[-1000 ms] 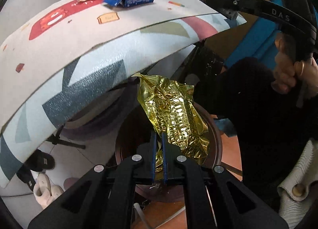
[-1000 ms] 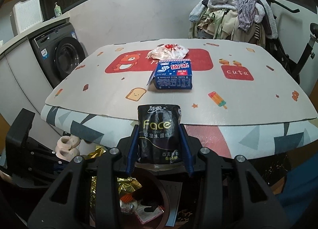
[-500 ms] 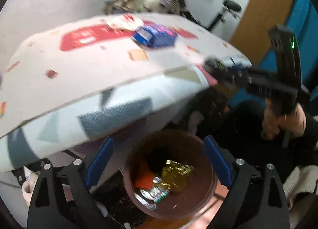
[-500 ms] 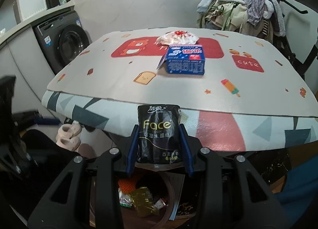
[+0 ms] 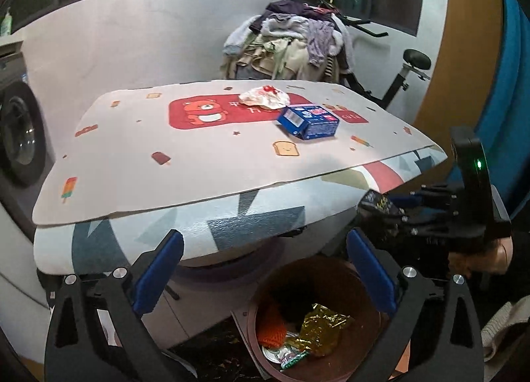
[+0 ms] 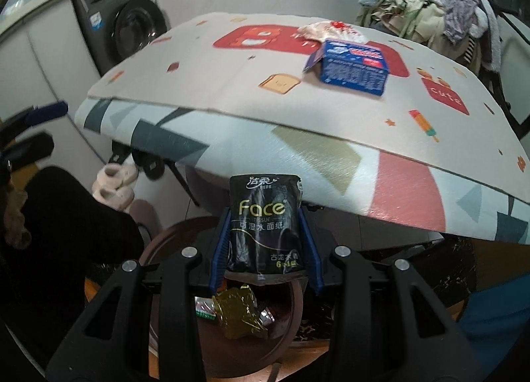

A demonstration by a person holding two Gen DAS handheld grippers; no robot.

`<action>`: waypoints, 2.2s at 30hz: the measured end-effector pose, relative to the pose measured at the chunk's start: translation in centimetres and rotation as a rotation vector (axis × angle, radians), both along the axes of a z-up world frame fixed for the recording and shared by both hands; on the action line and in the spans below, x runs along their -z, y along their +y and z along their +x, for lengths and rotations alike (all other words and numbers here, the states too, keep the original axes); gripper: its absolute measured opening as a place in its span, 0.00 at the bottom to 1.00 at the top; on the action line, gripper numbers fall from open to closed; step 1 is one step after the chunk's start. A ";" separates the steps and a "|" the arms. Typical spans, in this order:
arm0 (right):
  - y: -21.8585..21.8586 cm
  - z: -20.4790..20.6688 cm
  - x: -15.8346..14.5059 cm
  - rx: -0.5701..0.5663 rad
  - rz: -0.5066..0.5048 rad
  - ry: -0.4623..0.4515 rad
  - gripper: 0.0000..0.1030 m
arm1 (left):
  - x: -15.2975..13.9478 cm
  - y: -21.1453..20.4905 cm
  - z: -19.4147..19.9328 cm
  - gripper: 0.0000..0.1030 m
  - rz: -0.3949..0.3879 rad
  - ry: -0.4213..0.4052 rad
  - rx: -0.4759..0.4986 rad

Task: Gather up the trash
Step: 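Lower the foil and Face packet into the brown bin with both grippers, then open both grippers over the bin and raise them back over the table, then grasp the blue-and-white milk box with the right gripper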

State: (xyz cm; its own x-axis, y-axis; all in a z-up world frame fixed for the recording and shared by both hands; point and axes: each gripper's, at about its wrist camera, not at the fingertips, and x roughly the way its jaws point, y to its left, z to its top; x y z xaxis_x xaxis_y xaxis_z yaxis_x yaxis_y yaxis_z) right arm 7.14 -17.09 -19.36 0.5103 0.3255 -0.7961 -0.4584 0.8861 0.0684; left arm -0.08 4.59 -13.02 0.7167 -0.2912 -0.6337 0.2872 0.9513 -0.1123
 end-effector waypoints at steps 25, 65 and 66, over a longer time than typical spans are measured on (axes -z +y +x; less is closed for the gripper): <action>3.4 -0.9 2.2 -0.118 -0.124 0.027 0.82 | 1.3 1.5 1.0 0.94 -0.051 0.063 -0.071; -2.4 6.7 -3.8 0.145 -0.002 -0.060 0.94 | -2.2 5.2 5.7 0.94 -0.059 0.005 -0.145; -2.6 7.1 -4.0 0.153 0.003 -0.063 0.94 | -2.5 5.5 6.1 0.94 -0.056 -0.003 -0.149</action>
State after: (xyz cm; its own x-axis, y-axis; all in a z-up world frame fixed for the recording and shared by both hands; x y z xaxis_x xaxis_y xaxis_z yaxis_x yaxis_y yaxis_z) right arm 14.27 -19.70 -15.41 0.6025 0.2423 -0.7604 -0.3219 0.9456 0.0462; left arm 5.99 10.08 -10.53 0.7564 -0.2162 -0.6173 0.1432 0.9756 -0.1661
